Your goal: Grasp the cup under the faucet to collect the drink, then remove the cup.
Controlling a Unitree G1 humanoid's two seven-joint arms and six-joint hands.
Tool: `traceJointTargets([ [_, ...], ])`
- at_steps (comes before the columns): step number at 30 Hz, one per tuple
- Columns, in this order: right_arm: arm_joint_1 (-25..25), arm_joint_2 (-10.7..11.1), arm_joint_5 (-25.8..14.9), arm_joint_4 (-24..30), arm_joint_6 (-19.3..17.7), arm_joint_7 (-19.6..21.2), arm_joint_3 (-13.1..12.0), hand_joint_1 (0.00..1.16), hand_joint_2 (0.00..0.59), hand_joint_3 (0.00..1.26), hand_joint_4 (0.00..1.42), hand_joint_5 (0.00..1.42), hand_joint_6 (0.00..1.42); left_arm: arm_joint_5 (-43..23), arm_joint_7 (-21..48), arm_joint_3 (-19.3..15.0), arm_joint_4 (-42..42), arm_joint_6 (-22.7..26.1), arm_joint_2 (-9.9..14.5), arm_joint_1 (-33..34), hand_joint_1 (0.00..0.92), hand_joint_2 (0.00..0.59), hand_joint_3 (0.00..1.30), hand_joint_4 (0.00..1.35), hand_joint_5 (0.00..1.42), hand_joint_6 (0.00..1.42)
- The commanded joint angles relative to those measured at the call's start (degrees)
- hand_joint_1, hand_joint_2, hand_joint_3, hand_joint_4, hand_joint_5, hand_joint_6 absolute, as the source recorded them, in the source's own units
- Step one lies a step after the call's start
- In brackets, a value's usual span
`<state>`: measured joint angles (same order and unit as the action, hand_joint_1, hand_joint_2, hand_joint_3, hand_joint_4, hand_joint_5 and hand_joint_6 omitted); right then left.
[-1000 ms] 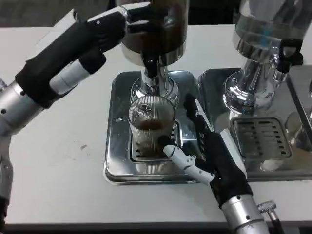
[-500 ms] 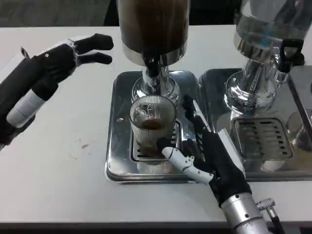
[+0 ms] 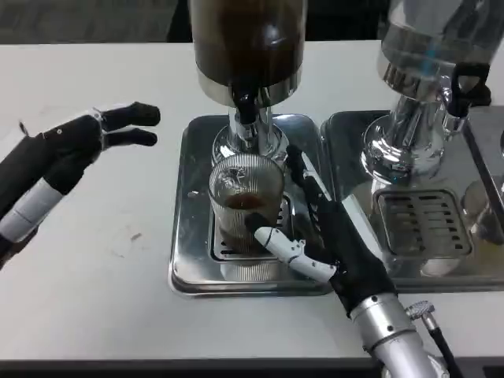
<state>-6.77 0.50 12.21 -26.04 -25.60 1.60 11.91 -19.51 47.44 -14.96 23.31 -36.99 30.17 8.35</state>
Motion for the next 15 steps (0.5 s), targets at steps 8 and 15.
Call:
traceJointTargets([
  [8, -4.70, -0.52, -1.04, -7.09, -4.80, -0.39, -0.56, 0.61, 0.217, 0.00, 0.00, 0.00, 0.00, 1.23, -1.46, -0.51, 1.24, -0.41, 1.14, -2.96, 0.000, 0.073, 0.33, 0.22, 0.29, 0.19],
  [15, -6.97, -0.46, -0.20, -11.55, -6.29, -1.00, -0.03, 0.67, 0.201, 0.00, 0.00, 0.00, 0.00, 1.22, -1.70, -0.57, 1.22, -0.07, 1.68, -3.52, 0.000, 0.074, 0.37, 0.23, 0.30, 0.19],
])
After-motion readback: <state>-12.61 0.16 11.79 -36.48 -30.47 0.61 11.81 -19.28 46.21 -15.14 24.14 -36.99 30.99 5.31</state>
